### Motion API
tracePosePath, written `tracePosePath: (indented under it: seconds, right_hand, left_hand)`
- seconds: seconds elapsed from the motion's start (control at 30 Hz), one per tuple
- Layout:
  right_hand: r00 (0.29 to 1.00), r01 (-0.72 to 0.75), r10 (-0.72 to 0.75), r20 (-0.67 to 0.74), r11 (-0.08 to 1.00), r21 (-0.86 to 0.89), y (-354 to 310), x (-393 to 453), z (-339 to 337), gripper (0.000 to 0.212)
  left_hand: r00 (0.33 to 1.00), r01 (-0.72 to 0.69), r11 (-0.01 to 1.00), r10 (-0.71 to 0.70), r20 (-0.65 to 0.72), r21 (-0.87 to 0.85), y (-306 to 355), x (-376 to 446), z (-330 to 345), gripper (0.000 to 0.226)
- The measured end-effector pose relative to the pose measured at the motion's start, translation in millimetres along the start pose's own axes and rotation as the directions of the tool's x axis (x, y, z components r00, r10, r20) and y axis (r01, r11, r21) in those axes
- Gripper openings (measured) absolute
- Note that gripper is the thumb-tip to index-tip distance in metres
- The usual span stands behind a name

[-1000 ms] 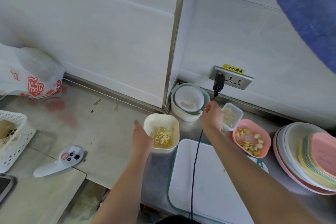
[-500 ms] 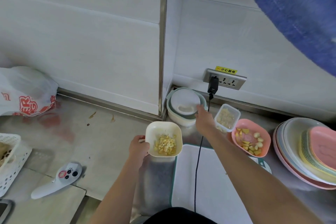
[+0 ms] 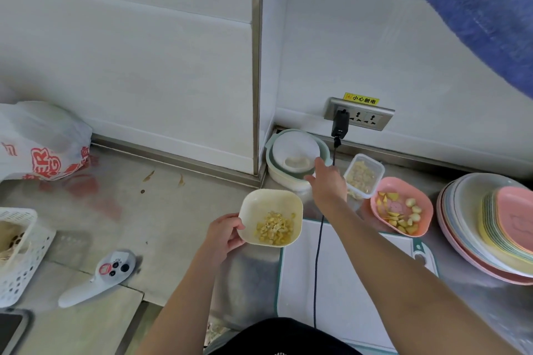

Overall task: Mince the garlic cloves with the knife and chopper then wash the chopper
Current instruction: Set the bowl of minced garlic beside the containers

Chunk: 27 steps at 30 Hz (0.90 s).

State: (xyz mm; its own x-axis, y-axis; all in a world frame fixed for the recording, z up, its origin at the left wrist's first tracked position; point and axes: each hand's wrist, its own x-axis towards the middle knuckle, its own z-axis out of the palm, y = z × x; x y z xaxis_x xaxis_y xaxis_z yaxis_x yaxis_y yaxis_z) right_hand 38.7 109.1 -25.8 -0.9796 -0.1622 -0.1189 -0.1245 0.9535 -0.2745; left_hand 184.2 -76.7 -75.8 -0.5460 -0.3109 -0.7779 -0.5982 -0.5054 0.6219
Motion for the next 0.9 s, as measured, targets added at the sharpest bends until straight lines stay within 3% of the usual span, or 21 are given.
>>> tracePosePath:
  seconds: [0.17,0.3,0.33,0.4,0.47,0.53,0.67,0.8,0.9]
  right_hand:
    - [0.999,0.022,-0.022,0.042,1.0,-0.002,10.3,-5.7,10.1,0.04]
    - [0.978,0.097,-0.054,-0.203,0.974,0.204,16.8,-36.6,10.7,0.029]
    - [0.982,0.081,-0.032,-0.188,0.964,0.255,17.8,-47.1,12.4,0.027]
    - [0.997,-0.058,0.07,-0.021,0.933,0.354,19.3,-66.1,18.5,0.027]
    - [0.976,-0.209,0.162,0.148,0.894,0.396,22.0,-79.2,25.0,0.024]
    - [0.952,-0.288,0.203,0.23,0.846,0.448,27.4,-88.2,28.6,0.021]
    - [0.938,-0.343,0.253,0.238,0.779,0.524,50.6,-98.8,28.0,0.027]
    - [0.891,-0.431,0.397,0.221,0.585,0.687,74.3,-108.0,13.1,0.031]
    - [0.884,-0.422,0.417,0.213,0.512,0.749,93.1,-117.9,3.4,0.029]
  left_hand:
    - [0.999,0.043,0.999,-0.043,-0.013,-0.007,-1.1,3.6,0.9,0.03]
    - [0.999,0.05,0.999,-0.05,0.014,-0.013,0.8,1.9,6.3,0.026]
    - [0.998,0.053,0.999,-0.052,0.031,-0.015,1.0,1.1,8.5,0.026]
    - [0.996,0.049,0.999,-0.048,0.069,-0.014,0.7,-1.8,14.1,0.027]
    - [0.992,0.047,0.999,-0.045,0.117,-0.016,0.2,-5.0,19.3,0.03]
    - [0.983,0.042,0.999,-0.041,0.177,-0.002,-0.1,-8.0,24.2,0.032]
    - [0.959,0.053,0.997,-0.065,0.275,0.051,-3.7,-14.8,39.3,0.026]
    - [0.912,0.043,0.998,-0.061,0.405,0.052,-9.7,-19.0,59.9,0.028]
    - [0.89,0.028,0.998,-0.047,0.454,0.049,-12.9,-24.1,82.8,0.027]
